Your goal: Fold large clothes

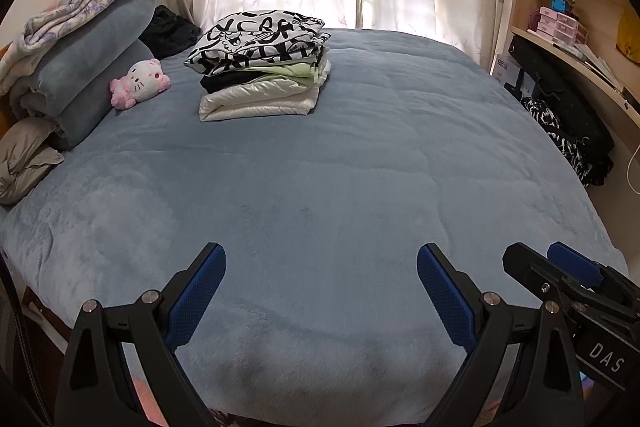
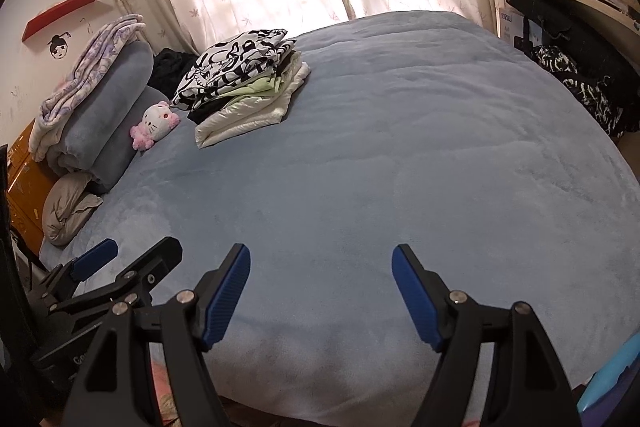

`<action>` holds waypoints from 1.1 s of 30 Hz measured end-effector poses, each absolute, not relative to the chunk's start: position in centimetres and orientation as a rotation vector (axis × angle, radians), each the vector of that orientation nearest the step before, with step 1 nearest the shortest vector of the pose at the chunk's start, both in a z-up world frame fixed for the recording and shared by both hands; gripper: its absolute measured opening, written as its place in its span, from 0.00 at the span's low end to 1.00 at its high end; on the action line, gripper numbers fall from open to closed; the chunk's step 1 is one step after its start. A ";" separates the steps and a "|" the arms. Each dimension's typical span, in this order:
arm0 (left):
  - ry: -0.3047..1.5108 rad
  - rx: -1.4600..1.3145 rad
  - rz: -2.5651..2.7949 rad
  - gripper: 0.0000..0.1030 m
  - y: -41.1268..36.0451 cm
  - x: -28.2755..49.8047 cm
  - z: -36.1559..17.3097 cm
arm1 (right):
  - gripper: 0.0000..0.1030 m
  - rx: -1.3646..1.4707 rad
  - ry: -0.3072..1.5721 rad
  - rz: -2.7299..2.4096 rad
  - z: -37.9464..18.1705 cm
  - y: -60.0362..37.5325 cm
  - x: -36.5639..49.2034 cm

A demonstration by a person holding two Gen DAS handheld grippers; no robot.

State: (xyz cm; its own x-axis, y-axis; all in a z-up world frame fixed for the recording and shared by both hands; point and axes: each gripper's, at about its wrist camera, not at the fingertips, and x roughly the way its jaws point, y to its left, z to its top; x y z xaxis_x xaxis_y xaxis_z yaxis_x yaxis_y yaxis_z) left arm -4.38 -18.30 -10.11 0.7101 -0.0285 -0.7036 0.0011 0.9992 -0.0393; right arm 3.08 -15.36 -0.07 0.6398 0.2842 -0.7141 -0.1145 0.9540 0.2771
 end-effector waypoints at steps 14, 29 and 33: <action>0.786 -0.043 -0.016 0.92 -18.1 -4.5 -10.3 | 0.72 0.202 0.840 0.218 0.2 -15.6 3.0; 0.786 -0.043 -0.014 0.92 -18.2 -4.5 -10.2 | 0.72 0.198 0.838 0.215 0.2 -15.8 3.1; 0.785 -0.043 -0.014 0.92 -18.2 -4.5 -10.2 | 0.72 0.197 0.837 0.215 0.2 -15.8 3.0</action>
